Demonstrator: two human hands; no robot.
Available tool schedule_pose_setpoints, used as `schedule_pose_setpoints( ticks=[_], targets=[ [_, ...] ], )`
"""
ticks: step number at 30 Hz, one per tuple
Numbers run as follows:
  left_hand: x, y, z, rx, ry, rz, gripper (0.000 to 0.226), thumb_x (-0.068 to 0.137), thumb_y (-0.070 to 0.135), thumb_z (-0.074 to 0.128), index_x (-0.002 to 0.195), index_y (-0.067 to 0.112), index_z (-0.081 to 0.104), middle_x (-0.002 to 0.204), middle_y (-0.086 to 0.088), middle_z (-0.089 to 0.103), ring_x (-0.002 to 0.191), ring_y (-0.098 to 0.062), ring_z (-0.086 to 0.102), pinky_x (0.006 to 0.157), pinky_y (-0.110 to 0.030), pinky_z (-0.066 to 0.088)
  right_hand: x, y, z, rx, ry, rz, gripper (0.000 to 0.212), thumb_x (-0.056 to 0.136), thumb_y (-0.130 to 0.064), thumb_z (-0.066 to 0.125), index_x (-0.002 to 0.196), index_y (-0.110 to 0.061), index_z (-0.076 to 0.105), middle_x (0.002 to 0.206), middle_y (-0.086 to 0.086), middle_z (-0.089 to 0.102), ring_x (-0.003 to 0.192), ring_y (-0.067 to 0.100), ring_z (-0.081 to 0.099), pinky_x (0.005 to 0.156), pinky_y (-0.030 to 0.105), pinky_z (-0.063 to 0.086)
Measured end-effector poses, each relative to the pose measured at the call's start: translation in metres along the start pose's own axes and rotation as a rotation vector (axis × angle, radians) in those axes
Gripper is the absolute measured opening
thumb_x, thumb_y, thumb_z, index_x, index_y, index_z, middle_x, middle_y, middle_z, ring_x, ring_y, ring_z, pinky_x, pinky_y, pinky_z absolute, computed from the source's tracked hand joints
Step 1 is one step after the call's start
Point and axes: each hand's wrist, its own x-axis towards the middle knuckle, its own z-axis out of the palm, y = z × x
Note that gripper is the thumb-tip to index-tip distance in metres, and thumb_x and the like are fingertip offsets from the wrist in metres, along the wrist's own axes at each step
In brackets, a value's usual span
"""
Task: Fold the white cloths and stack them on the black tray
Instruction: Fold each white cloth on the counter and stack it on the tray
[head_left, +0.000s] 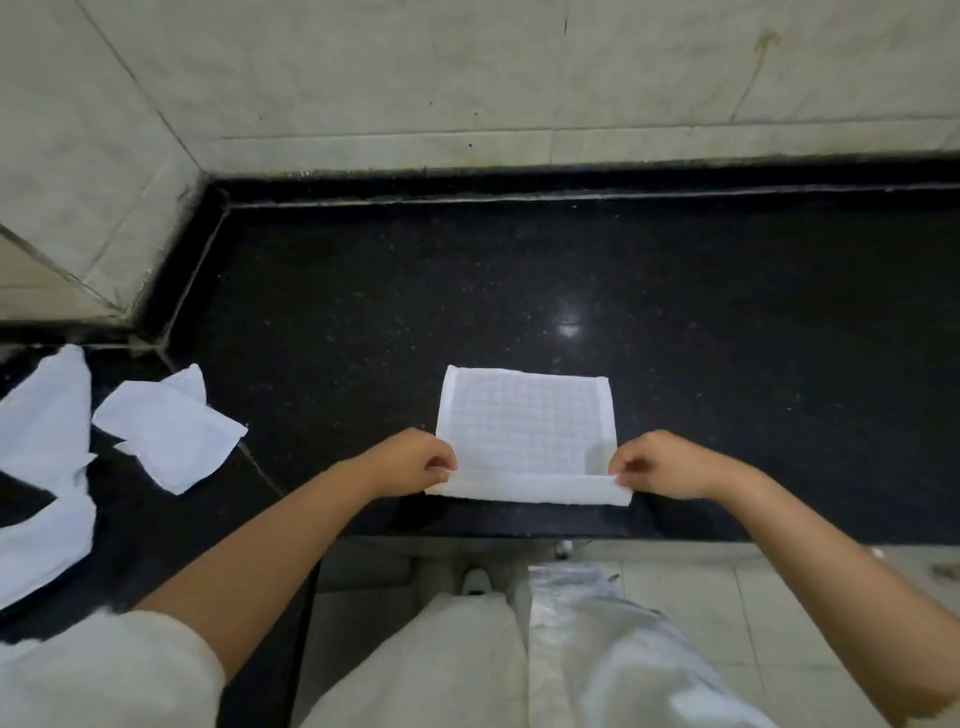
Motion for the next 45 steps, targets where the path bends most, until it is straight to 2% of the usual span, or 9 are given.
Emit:
schedule_pose_setpoints(
  ticks=[4,7,11,16,21,26,34,40,45],
  targets=[
    [0.005,-0.007,0.005,-0.075,-0.221,-0.039,0.028,0.093,0.011,0.052,0.119,0.005,0.059,0.116,-0.012,0.064,0.086,-0.011,0.060,0.076,-0.014,0.044,0.003,0.003,-0.007,0.075,-0.183,0.087,0.016,0.090,-0.009,0.052,0.088,-0.016,0.066,0.083,-0.001,0.063,0.071,0.006,0.057,0.066,0.011,0.041],
    [0.014,-0.008,-0.004,-0.159,-0.207,-0.087,0.022,0.092,0.008,0.051,0.109,0.001,0.063,0.098,-0.013,0.066,0.068,-0.006,0.055,0.067,-0.013,0.042,0.010,0.003,-0.019,-0.018,-0.221,0.139,0.020,0.089,-0.010,0.050,0.076,-0.022,0.060,0.070,-0.005,0.060,0.063,0.001,0.053,0.064,0.015,0.041],
    [0.033,0.000,-0.018,-0.321,-0.022,-0.159,0.013,0.091,0.006,0.047,0.084,0.006,0.058,0.071,0.003,0.051,0.064,-0.007,0.048,0.060,-0.016,0.038,0.029,-0.001,-0.027,0.037,0.022,0.153,0.020,0.088,-0.005,0.049,0.095,-0.005,0.068,0.086,0.003,0.064,0.080,0.014,0.059,0.070,0.019,0.042],
    [0.060,0.005,-0.016,-0.383,0.333,-0.307,0.035,0.091,0.009,0.039,0.058,0.015,0.029,0.063,0.002,0.034,0.056,-0.010,0.029,0.053,-0.024,0.024,0.052,-0.004,-0.031,0.118,0.367,0.207,0.024,0.091,-0.004,0.046,0.104,-0.001,0.066,0.113,0.013,0.065,0.105,0.027,0.058,0.083,0.028,0.044],
    [0.072,-0.006,-0.012,-0.357,0.474,-0.414,0.031,0.094,0.013,0.041,0.063,0.016,0.037,0.065,0.003,0.039,0.057,-0.009,0.036,0.050,-0.021,0.028,0.070,0.000,-0.035,0.151,0.494,0.292,0.025,0.088,-0.003,0.044,0.098,-0.002,0.068,0.106,0.015,0.068,0.097,0.028,0.061,0.081,0.037,0.050],
    [0.087,-0.008,-0.017,-0.239,0.485,-0.404,0.019,0.095,0.011,0.037,0.092,0.005,0.054,0.066,0.002,0.040,0.068,-0.016,0.045,0.050,-0.023,0.030,0.087,0.001,-0.033,0.043,0.457,0.365,0.026,0.090,-0.007,0.044,0.103,-0.005,0.066,0.109,0.014,0.066,0.101,0.030,0.059,0.081,0.036,0.048],
    [0.096,-0.010,-0.015,-0.146,0.469,-0.428,0.026,0.097,0.017,0.039,0.115,0.004,0.052,0.115,-0.014,0.057,0.098,-0.025,0.057,0.079,-0.034,0.048,0.099,0.008,-0.028,-0.173,0.448,0.368,0.031,0.093,-0.010,0.043,0.120,-0.010,0.058,0.121,0.013,0.056,0.114,0.030,0.049,0.095,0.039,0.038],
    [0.101,-0.013,-0.016,0.039,0.442,-0.240,0.041,0.097,0.023,0.039,0.136,0.010,0.041,0.135,-0.009,0.044,0.122,-0.022,0.043,0.093,-0.030,0.044,0.099,0.002,-0.021,-0.295,0.389,0.346,0.035,0.093,-0.008,0.037,0.123,-0.012,0.053,0.129,0.008,0.048,0.120,0.026,0.042,0.098,0.035,0.035],
    [0.106,-0.017,-0.018,0.166,0.383,-0.169,0.034,0.098,0.013,0.037,0.130,0.011,0.050,0.128,-0.010,0.048,0.113,-0.020,0.049,0.091,-0.029,0.046,0.100,-0.001,-0.028,-0.269,0.398,0.359,0.027,0.089,-0.002,0.039,0.108,-0.007,0.057,0.118,0.009,0.055,0.113,0.026,0.047,0.093,0.034,0.037]
  ],
)
